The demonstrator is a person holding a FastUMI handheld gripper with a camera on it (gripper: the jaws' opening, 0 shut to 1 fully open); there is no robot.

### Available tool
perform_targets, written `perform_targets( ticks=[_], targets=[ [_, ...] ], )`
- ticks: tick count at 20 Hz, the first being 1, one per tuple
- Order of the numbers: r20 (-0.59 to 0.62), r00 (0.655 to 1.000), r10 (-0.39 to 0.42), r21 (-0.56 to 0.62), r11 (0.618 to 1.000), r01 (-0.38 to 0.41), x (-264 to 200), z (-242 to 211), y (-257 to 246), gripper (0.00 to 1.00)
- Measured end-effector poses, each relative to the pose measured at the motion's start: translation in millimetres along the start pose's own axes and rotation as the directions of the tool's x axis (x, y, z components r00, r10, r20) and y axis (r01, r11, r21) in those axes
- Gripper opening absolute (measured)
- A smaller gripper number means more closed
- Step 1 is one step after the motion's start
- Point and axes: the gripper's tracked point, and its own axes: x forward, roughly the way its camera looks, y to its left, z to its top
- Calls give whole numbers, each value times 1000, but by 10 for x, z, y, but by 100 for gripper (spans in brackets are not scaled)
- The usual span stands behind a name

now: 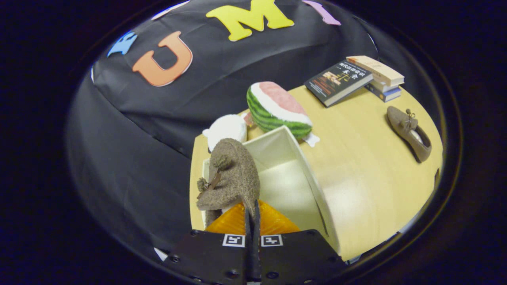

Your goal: Open the storage box then place both shoes into the box .Put the left shoe in first, then the right shoe, with the right side of both shoes facing outward in a uniform manner.

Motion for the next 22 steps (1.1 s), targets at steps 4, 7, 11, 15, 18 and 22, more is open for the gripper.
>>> perform_targets(
  ticks=[4, 7, 11, 15, 18, 22],
  targets=[
    [-39, 998, -58, -17, 998, 57, 364, -178, -20, 0],
    [-72, 993, -94, -48, 995, 91, 577, -299, -47, 0],
    [-113, 989, -92, -64, 994, 86, 673, -435, 19, 7],
    [-99, 994, -54, -123, 991, 42, 624, -403, 124, 39],
    [-54, 998, -16, -182, 983, 6, 431, -292, 193, 61],
    [56, 998, 37, -278, 960, -20, -42, -1, 182, 88]
  ],
)
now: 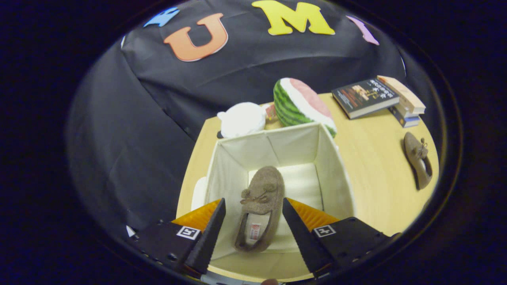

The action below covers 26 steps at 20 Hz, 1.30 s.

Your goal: Open the storage box then place both shoes into the box .Put the left shoe in first, then the right shoe, with the right side of both shoes facing outward in a uniform manner.

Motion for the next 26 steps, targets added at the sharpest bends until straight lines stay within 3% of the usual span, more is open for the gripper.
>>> perform_targets(
  ticks=[2, 8, 12, 15, 21, 26],
  targets=[
    [59, 998, 4, -55, 998, -1, -274, 151, -95, 96],
    [234, 972, -5, -148, 988, 41, -1117, 594, -802, 96],
    [291, 956, -31, -164, 983, 82, -1534, 772, -1594, 96],
    [327, 941, -88, -187, 970, 155, -1797, 867, -2395, 96],
    [265, 940, -215, -156, 953, 262, -1915, 767, -3974, 96],
    [113, 965, -237, -143, 957, 251, -1441, 487, -4792, 96]
  ],
)
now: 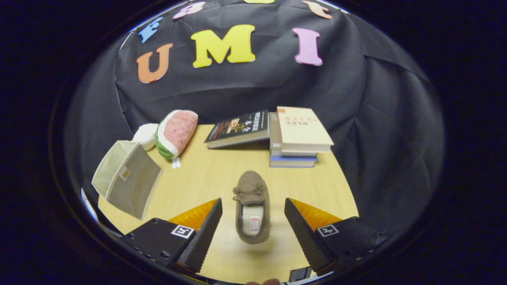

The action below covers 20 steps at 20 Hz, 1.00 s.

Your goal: Open the storage box then place both shoes into the box .Put the left shoe in first, then the right shoe, with the right side of both shoes facing outward in a uniform manner.

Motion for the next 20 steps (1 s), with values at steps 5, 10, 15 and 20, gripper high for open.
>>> perform_targets(
  ticks=[5, 10, 15, 20],
  targets=[
    [-97, 995, 0, -4, 1000, -1, 585, -295, -281, 96],
    [-175, 984, 20, -14, 1000, -23, 1055, -479, -311, 88],
    [-231, 971, 54, 20, 999, -50, 1270, -580, -238, 38],
    [-243, 969, 50, 100, 995, -27, 1227, -560, -196, 0]
  ],
)
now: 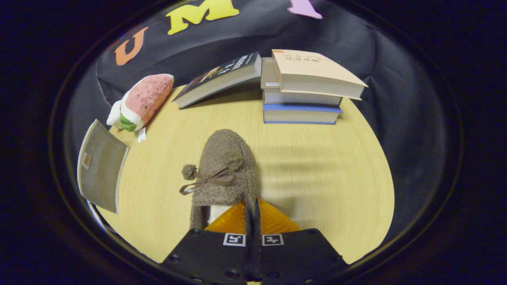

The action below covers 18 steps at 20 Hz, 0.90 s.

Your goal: Open the storage box then place both shoes into the box .Put the left shoe in first, then the right shoe, with the right side of both shoes facing outward in a uniform manner.

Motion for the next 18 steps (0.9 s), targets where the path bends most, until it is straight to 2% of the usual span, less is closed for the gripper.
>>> perform_targets(
  ticks=[4, 7, 12, 18],
  targets=[
    [22, 999, 45, 89, 995, -46, -368, 65, 307, 0],
    [76, 993, 87, 131, 987, -97, -789, 261, 779, 0],
    [189, 974, 128, 138, 978, -155, -1496, 618, 1875, 0],
    [255, 963, 91, 186, 972, -141, -1780, 825, 3207, 0]
  ],
)
